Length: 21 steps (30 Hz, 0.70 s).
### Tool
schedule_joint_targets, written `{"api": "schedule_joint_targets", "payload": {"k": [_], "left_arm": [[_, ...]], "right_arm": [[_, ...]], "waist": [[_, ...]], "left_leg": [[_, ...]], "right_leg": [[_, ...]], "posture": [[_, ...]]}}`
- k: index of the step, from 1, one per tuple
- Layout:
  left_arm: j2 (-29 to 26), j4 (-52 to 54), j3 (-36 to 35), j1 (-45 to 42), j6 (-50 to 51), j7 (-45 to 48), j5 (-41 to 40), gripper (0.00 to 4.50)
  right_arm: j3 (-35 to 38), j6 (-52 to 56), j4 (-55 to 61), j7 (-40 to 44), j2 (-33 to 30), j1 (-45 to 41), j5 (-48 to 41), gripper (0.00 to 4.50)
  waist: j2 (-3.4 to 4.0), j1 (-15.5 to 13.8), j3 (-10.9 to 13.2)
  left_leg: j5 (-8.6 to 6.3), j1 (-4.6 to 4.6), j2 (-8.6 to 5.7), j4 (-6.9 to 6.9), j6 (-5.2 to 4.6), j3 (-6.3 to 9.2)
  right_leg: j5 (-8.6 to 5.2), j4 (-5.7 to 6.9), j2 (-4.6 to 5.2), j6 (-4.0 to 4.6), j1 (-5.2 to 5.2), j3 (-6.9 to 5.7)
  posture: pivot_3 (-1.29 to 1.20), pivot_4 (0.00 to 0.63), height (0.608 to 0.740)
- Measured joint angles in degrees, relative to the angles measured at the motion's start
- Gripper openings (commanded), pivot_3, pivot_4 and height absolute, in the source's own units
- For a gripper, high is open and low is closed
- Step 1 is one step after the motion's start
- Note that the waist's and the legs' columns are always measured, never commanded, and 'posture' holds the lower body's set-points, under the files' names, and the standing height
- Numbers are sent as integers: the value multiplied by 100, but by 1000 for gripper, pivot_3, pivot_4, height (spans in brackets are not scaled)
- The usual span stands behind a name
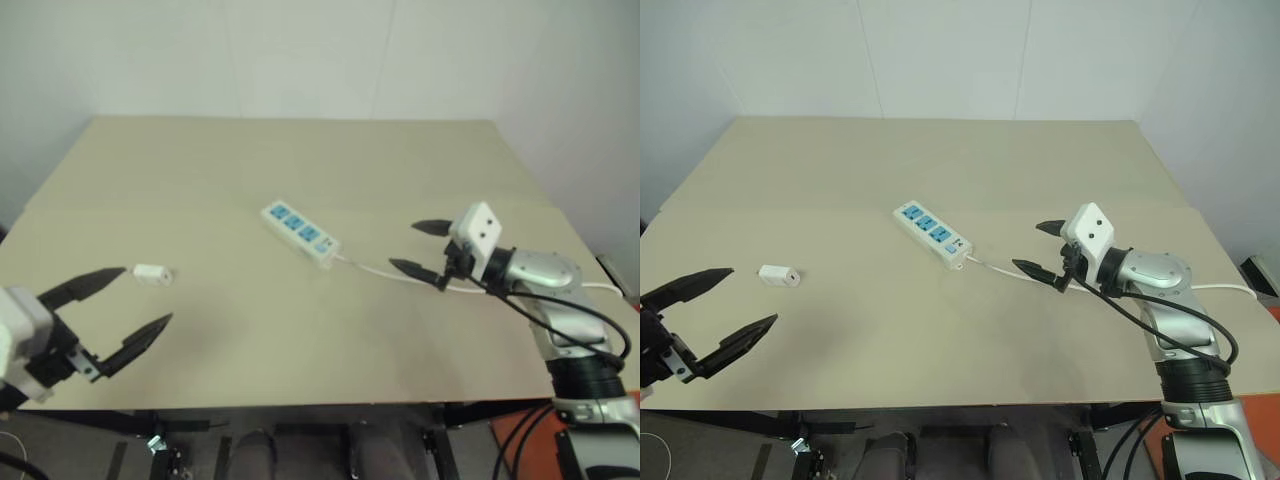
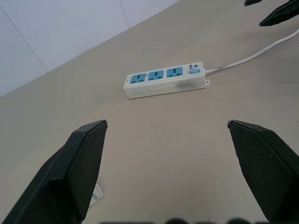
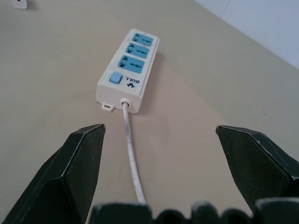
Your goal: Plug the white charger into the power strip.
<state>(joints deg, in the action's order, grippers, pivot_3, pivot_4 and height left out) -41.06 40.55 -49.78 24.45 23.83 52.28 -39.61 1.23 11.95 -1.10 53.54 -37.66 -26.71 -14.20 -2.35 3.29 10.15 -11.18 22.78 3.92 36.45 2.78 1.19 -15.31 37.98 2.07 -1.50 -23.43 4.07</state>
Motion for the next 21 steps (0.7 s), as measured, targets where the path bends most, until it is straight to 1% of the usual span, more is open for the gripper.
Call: {"api": "schedule_joint_targets", "payload": {"k": [10,13,14,18,21], "left_arm": [[0,-4,32,-6,-12,1,0,4500],[-1,-6,111,-43,-16,0,1,4500],[-4,-9,138,-62,-18,-1,1,4500],[-58,-77,286,-256,-42,-7,10,4500],[-93,-118,389,-344,-104,-11,34,4500]], "right_arm": [[-44,-2,-14,0,3,-21,17,4468],[-158,9,-63,-102,119,-148,127,4468],[-246,63,-106,-188,223,-203,203,4468],[-780,420,-683,-761,996,-482,579,4468],[-1078,585,-1163,-1062,1313,-713,888,4468]], "waist": [[0,0,0],[0,9,0],[-1,16,-1],[-1,65,-1],[0,63,0]], "left_leg": [[0,0,0,0,0,0],[0,-1,0,0,0,0],[0,-3,1,-1,0,0],[0,-3,3,-4,0,2],[0,22,1,-4,0,0]], "right_leg": [[0,0,0,0,0,0],[0,0,0,0,0,0],[0,1,-1,0,0,0],[2,3,-5,2,-3,2],[11,3,-4,17,-27,3]], "posture": [[0,150,740],[0,150,740],[0,150,740],[0,150,740],[0,150,740]]}}
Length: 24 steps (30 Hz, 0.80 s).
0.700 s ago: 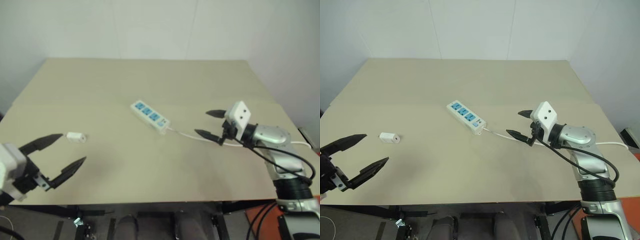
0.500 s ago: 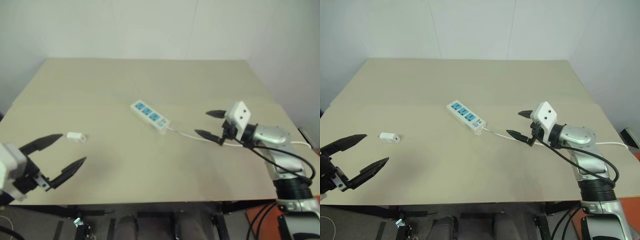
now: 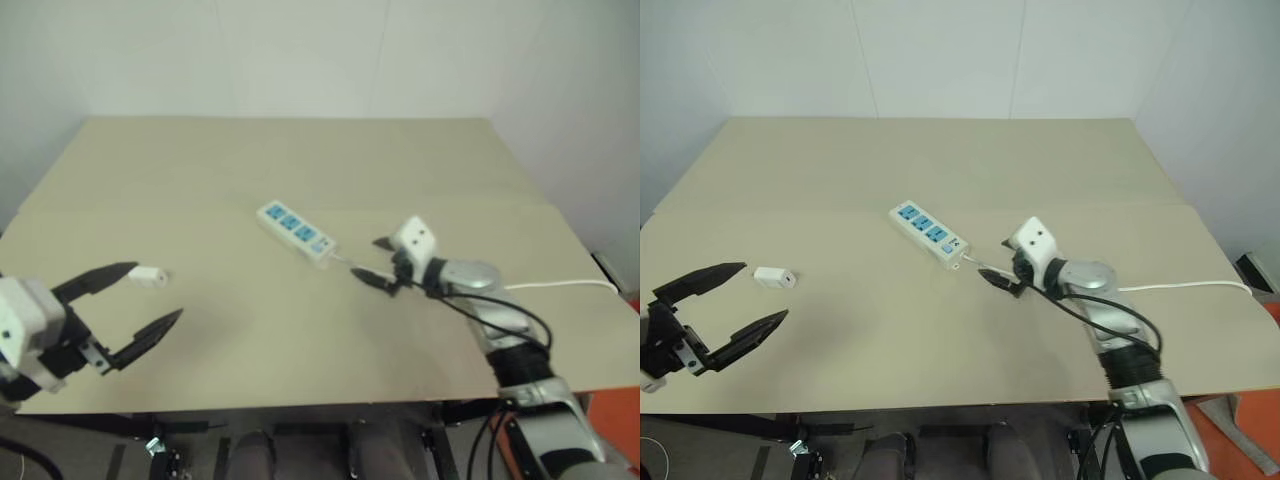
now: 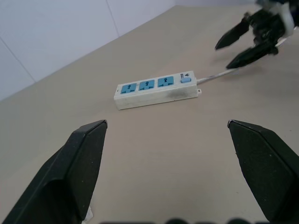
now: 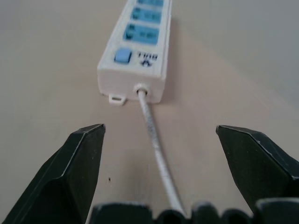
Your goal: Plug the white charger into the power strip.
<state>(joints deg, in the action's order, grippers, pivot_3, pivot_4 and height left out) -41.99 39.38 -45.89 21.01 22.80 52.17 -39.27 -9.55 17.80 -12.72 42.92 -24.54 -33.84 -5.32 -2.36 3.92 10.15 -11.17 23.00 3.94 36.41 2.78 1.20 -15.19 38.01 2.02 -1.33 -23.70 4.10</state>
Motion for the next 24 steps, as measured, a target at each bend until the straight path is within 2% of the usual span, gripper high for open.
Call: {"api": "schedule_joint_targets", "payload": {"k": [1,4,15,19,24], "left_arm": [[-2,-7,6,-4,-22,-4,8,4500],[-2,-12,56,0,-39,-27,28,4500],[2,17,108,35,-84,-104,80,4500],[-3,20,173,0,-90,-137,80,4500],[-6,23,206,0,-98,-145,78,4500]], "right_arm": [[-87,36,-143,-52,55,-106,89,4468],[-250,132,-461,-150,144,-359,330,3849],[-368,142,-467,86,311,-260,447,26],[-391,160,25,386,146,67,397,9],[-384,214,952,1288,-579,770,-4,9]], "waist": [[0,-3,0],[0,-19,0],[0,-2,0],[0,1,0],[-1,-48,-1]], "left_leg": [[0,12,0,0,0,1],[0,37,0,0,0,1],[1,29,1,0,0,0],[0,31,1,-1,0,1],[1,28,1,1,0,0]], "right_leg": [[10,1,0,15,-14,0],[15,5,-1,20,-41,-1],[15,6,-3,14,-38,0],[15,6,-3,14,-39,3],[2,4,-2,-8,-34,2]], "posture": [[0,150,740],[0,150,740],[0,150,740],[0,150,740],[0,150,740]]}}
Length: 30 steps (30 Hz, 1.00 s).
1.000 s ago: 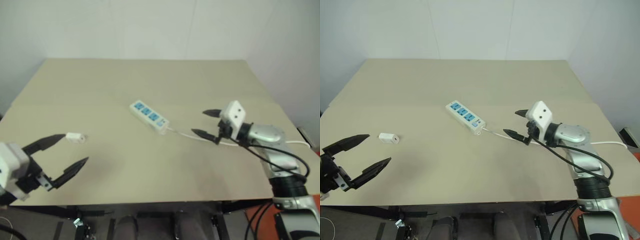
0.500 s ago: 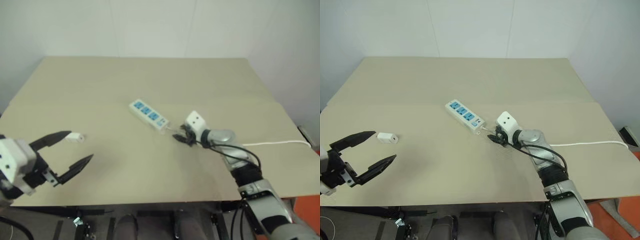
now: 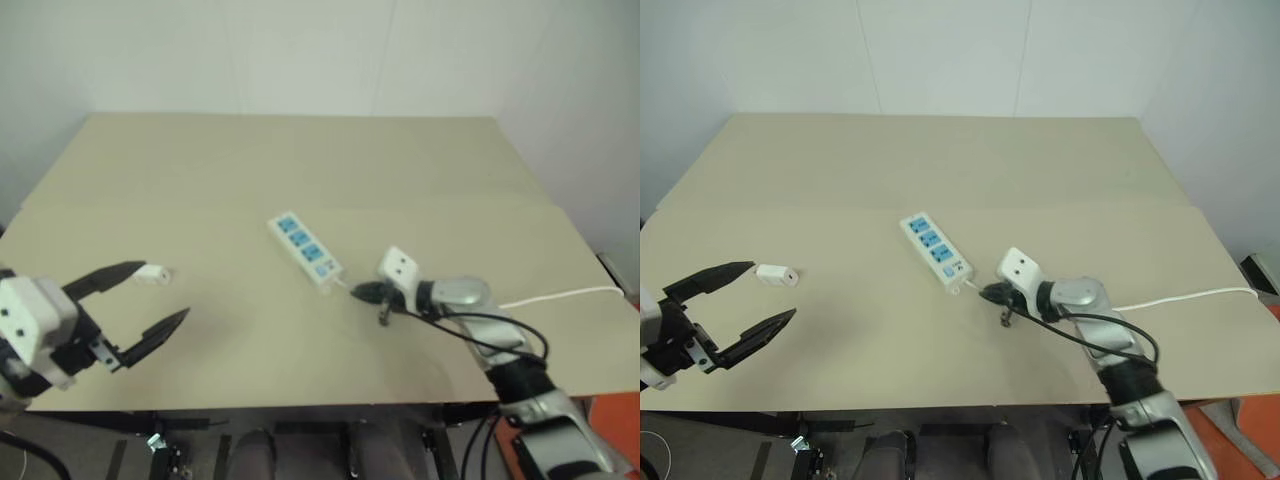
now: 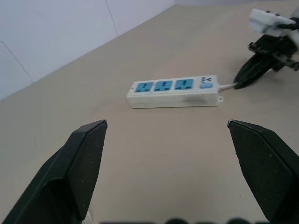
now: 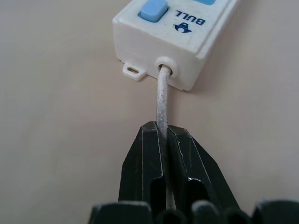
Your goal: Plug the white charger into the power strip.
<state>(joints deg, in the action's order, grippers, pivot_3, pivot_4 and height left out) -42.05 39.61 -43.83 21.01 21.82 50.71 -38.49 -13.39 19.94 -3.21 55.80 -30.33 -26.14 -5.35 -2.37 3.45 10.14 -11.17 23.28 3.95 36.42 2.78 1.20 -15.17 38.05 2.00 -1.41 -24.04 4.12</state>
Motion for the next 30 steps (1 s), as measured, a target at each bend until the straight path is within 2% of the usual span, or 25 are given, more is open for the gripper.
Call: {"api": "schedule_joint_targets", "payload": {"k": [3,8,13,16,23,26,30], "left_arm": [[-32,-14,47,-85,0,1,1,4500],[-100,-65,182,-237,0,4,0,4500],[-106,-123,203,-237,0,41,-4,4500],[-107,-150,204,-237,0,68,-15,4500],[-122,-195,217,-287,0,147,-116,4500],[-154,-219,217,-292,0,162,-129,4500],[-155,-225,215,-273,0,169,-145,4500]], "right_arm": [[29,-194,36,-95,-72,140,67,9],[155,-501,-83,-163,-32,298,-50,1573],[574,-591,-122,102,-27,678,-619,3360],[749,-638,-118,48,226,801,-836,4429],[560,-1114,-152,-1175,1635,605,-578,4472],[479,-1295,-448,-1583,1872,292,-324,4472],[407,-1689,-880,-1709,2009,170,-188,4472]], "waist": [[-1,8,-1],[-3,12,-2],[-3,-19,-2],[-2,1,-2],[0,59,-1],[-1,31,-1],[-2,8,-2]], "left_leg": [[0,-12,0,0,0,1],[0,-11,0,1,0,1],[0,0,0,1,0,1],[0,-8,1,0,0,1],[0,-3,13,-1,0,2],[0,0,13,-1,1,1],[0,-7,13,-1,1,1]], "right_leg": [[-3,4,-3,-11,5,1],[-1,0,-4,-12,7,4],[0,-1,-3,-10,1,5],[-1,3,-7,-12,2,7],[2,4,-23,-8,-9,15],[9,1,-22,3,-6,12],[12,2,-21,8,-2,12]], "posture": [[0,150,740],[0,150,740],[0,150,740],[0,150,740],[0,150,740],[0,150,740],[0,150,740]]}}
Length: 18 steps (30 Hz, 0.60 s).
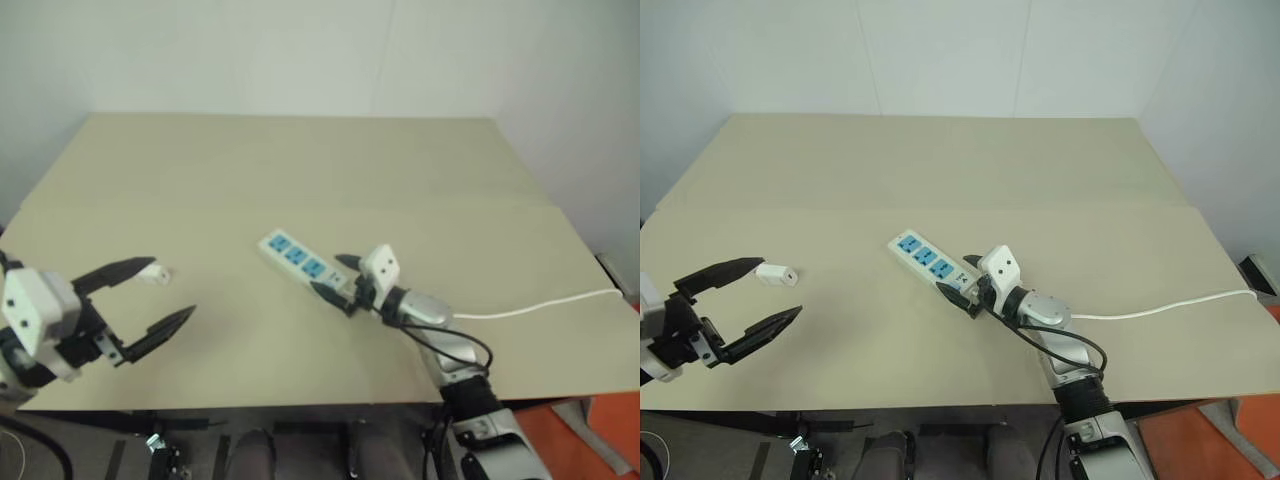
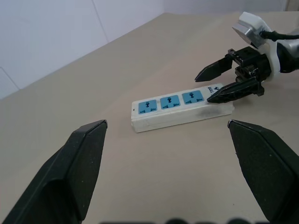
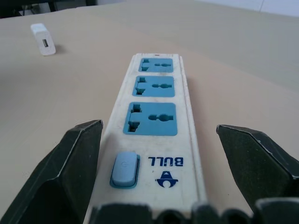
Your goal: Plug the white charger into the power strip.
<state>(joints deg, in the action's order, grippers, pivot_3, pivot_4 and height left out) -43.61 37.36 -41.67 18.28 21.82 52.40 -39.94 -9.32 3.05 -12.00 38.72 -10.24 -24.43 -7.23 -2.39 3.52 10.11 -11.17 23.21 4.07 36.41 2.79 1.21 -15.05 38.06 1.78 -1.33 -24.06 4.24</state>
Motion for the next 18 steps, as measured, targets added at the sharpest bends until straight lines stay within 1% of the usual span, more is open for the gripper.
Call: {"api": "schedule_joint_targets", "payload": {"k": [7,12,18], "left_arm": [[0,5,-4,97,0,2,-54,4500],[1,12,-20,168,-1,1,-58,4500],[1,11,-17,168,-28,5,-58,4500]], "right_arm": [[-96,-149,-150,85,7,-70,7,4472],[-187,163,196,223,-69,319,-52,4472],[-267,250,214,124,-12,356,34,4472]], "waist": [[1,35,-5],[0,25,-5],[0,47,-5]], "left_leg": [[0,-10,2,-1,0,1],[0,4,2,-2,0,0],[0,-3,6,-3,0,2]], "right_leg": [[-2,2,-3,-3,7,0],[-1,0,-2,-1,-4,0],[-3,3,-7,-4,-4,0]], "posture": [[0,150,740],[0,150,740],[0,150,740]]}}
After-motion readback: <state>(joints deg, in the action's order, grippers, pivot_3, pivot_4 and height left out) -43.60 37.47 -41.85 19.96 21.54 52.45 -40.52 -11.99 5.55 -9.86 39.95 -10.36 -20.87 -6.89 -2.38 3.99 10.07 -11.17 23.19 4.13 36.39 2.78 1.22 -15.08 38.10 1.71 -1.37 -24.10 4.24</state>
